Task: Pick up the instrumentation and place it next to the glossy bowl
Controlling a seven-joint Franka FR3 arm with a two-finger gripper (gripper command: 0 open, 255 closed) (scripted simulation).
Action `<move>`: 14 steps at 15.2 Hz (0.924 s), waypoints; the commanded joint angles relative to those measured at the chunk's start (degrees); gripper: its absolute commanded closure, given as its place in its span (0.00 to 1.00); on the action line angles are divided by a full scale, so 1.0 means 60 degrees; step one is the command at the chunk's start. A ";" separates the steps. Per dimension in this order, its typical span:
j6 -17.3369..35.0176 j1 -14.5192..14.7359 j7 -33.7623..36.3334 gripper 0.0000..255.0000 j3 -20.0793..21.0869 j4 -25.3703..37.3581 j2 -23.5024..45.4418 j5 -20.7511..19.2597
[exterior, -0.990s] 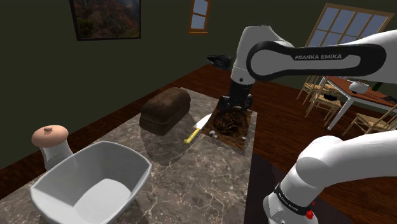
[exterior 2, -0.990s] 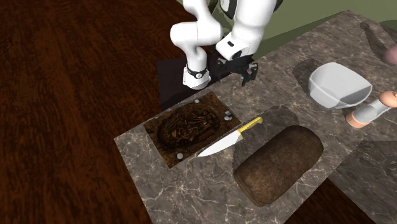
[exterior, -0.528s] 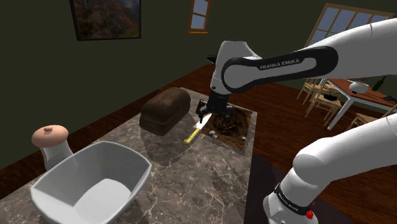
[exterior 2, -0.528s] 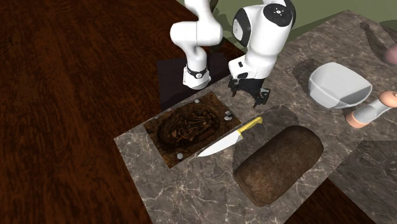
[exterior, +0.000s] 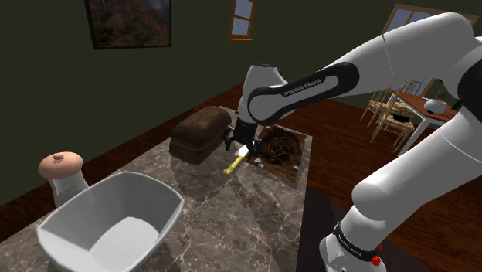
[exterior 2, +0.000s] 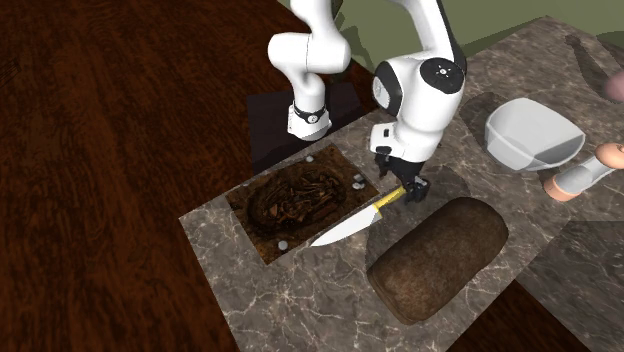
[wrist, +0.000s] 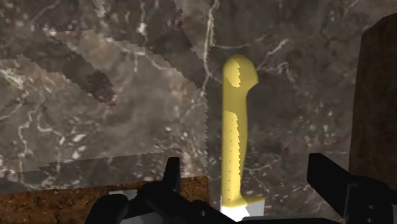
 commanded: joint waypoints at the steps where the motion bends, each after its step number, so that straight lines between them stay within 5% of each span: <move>1: 0.0318 -0.0055 0.0219 0.00 0.0106 -0.0068 0.0245 -0.0106; 5: 0.0999 -0.0148 0.0454 0.00 0.0269 -0.0276 0.0773 -0.0405; 13: 0.0997 -0.0145 0.0454 0.00 0.0266 -0.0275 0.0772 -0.0406; 14: 0.0997 -0.0145 0.0454 1.00 0.0266 -0.0275 0.0772 -0.0406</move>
